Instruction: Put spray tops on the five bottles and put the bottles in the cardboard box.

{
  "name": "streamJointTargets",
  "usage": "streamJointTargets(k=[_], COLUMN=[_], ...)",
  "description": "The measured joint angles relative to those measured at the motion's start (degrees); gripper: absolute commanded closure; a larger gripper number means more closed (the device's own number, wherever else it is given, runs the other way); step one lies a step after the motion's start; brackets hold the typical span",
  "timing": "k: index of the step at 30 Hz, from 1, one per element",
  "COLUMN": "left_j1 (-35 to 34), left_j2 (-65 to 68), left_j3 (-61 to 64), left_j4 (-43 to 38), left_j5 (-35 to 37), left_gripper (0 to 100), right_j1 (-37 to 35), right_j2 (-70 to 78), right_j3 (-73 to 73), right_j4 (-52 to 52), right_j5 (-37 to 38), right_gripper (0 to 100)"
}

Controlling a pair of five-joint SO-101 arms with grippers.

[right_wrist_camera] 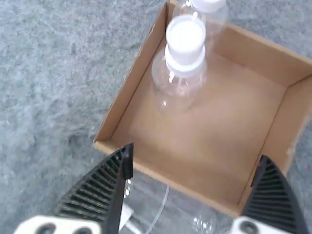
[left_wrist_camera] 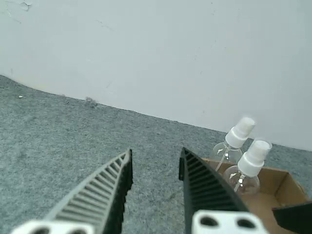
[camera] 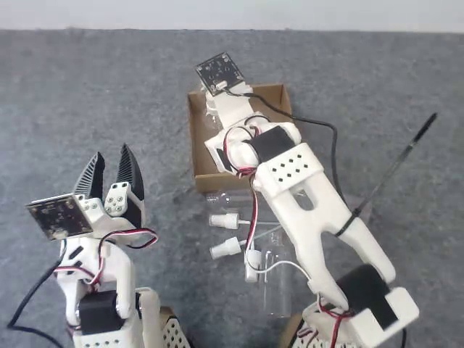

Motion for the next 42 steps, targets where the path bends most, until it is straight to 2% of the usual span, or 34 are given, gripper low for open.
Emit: streamJointTargets(k=[5, 10, 16, 21, 27, 32, 42], left_j1=[0.0, -3.2, -9.1, -11.3, -14.6, -14.9, -14.9], left_j2=[0.0, 0.0, 0.0, 0.0, 0.0, 0.0, 0.0], left_j3=[0.0, 0.7, 2.1, 7.3, 9.9, 9.9, 9.9], left_j4=[0.1, 4.1, 4.8, 4.8, 3.7, 3.4, 3.4], left_j5=[0.0, 0.0, 0.0, 0.0, 0.0, 0.0, 0.0], left_gripper=[85, 85, 85, 85, 85, 85, 85], right_j1=[0.0, 0.0, -0.1, -0.1, -0.1, -0.1, -3.8], right_j2=[-3.3, -8.2, -12.5, -12.5, -12.5, -12.5, -5.9], right_j3=[0.0, 0.0, 0.0, 0.0, 0.0, 0.2, 3.1], right_j4=[4.7, 9.2, 16.7, 21.3, 21.6, 22.0, 22.0], right_j5=[0.0, 0.0, 6.2, 10.9, 13.3, 18.3, 22.7], right_gripper=[68.0, 68.0, 68.0, 68.0, 68.0, 68.0, 68.0])
